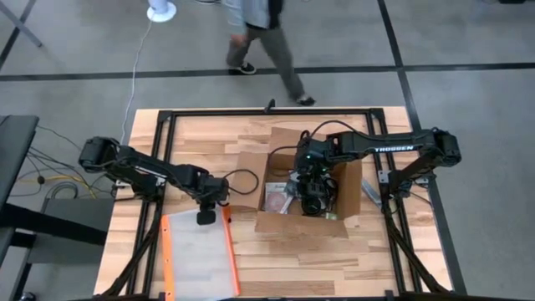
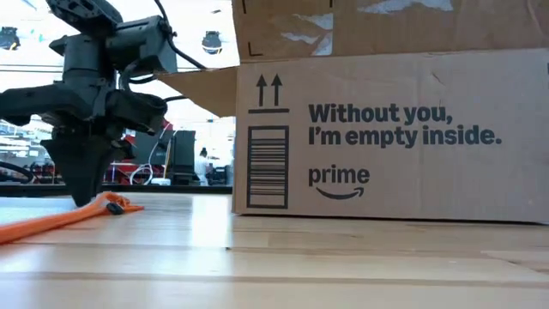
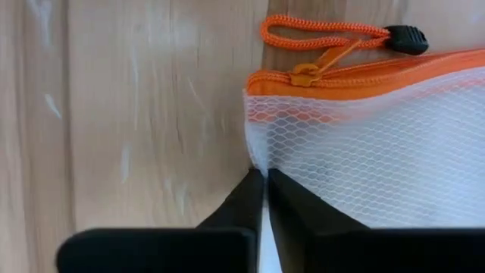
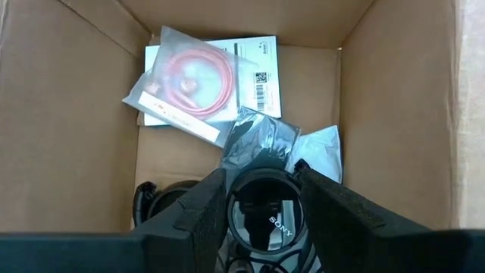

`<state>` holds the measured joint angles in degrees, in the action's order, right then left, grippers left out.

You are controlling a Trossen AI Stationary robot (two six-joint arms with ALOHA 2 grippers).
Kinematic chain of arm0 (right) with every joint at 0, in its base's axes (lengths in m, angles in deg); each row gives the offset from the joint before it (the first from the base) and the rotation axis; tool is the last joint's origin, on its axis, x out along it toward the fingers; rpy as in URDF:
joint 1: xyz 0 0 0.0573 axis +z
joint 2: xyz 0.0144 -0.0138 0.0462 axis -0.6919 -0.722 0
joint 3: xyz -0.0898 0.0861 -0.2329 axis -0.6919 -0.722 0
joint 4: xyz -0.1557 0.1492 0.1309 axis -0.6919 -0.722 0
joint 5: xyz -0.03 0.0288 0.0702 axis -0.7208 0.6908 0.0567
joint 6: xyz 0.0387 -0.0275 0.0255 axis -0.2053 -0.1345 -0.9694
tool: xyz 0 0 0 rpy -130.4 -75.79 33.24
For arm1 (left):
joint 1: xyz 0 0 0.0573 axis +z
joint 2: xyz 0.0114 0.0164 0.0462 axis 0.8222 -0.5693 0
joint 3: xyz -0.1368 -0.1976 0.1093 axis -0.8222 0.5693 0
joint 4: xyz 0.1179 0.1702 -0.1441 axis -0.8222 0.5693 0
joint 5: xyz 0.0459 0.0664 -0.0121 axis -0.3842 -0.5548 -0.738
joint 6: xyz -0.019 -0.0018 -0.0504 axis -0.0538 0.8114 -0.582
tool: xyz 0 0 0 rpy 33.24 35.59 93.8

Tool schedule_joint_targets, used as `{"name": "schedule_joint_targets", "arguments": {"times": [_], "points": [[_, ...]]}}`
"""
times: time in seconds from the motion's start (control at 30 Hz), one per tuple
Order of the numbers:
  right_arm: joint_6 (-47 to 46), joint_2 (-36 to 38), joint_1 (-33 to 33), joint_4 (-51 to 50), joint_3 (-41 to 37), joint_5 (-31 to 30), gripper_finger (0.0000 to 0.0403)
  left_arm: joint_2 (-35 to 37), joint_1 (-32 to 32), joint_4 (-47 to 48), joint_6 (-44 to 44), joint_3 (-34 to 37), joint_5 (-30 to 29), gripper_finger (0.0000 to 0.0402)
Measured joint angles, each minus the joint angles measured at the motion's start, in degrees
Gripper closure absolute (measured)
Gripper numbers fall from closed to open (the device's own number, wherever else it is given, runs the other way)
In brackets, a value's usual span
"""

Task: Unpack boxes
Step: Open the white zip bag

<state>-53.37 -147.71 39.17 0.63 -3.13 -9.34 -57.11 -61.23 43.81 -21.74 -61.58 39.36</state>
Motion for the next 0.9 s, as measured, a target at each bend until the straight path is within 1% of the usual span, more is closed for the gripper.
{"name": "schedule_joint_targets", "arguments": {"times": [0.07,0.13,0.2,0.23,0.3,0.37,0.57,0.7,0.9], "points": [[0.1,0.0,-0.1,-0.7,0.0,0.0,0.0246,2.6,-0.5,6.3,-1.0,-2.1,0.6,0.0401],[0.5,0.0,-0.5,-0.9,0.0,0.0,0.0246,5.8,-0.7,7.2,-2.1,-6.1,1.2,0.0401],[1.1,0.0,-0.8,-1.5,0.0,0.0,0.0246,9.0,-1.0,10.9,-4.3,-8.8,0.8,0.0401],[1.4,0.0,-0.9,-1.5,0.0,0.0,0.0246,10.3,-1.3,12.6,-5.4,-10.1,0.2,0.0402],[2.1,0.0,-1.2,-1.7,0.0,0.0,0.0246,12.6,-1.8,13.1,-7.6,-12.9,-0.9,0.0402],[2.9,0.0,-1.6,-1.4,0.0,0.0,0.0246,14.7,-2.0,16.1,-8.6,-15.3,-2.3,0.0402],[3.1,0.6,-3.1,-1.5,0.0,0.0,0.0246,18.5,-2.8,21.1,-11.1,-19.8,-4.7,0.0401],[3.1,2.4,-4.4,-1.0,0.0,0.0,0.0246,20.0,-4.0,25.1,-12.5,-22.6,-7.8,0.0401],[2.2,6.9,-6.1,4.0,0.0,0.2,0.0246,20.4,-6.2,28.9,-12.3,-27.3,-11.6,0.0401]]}}
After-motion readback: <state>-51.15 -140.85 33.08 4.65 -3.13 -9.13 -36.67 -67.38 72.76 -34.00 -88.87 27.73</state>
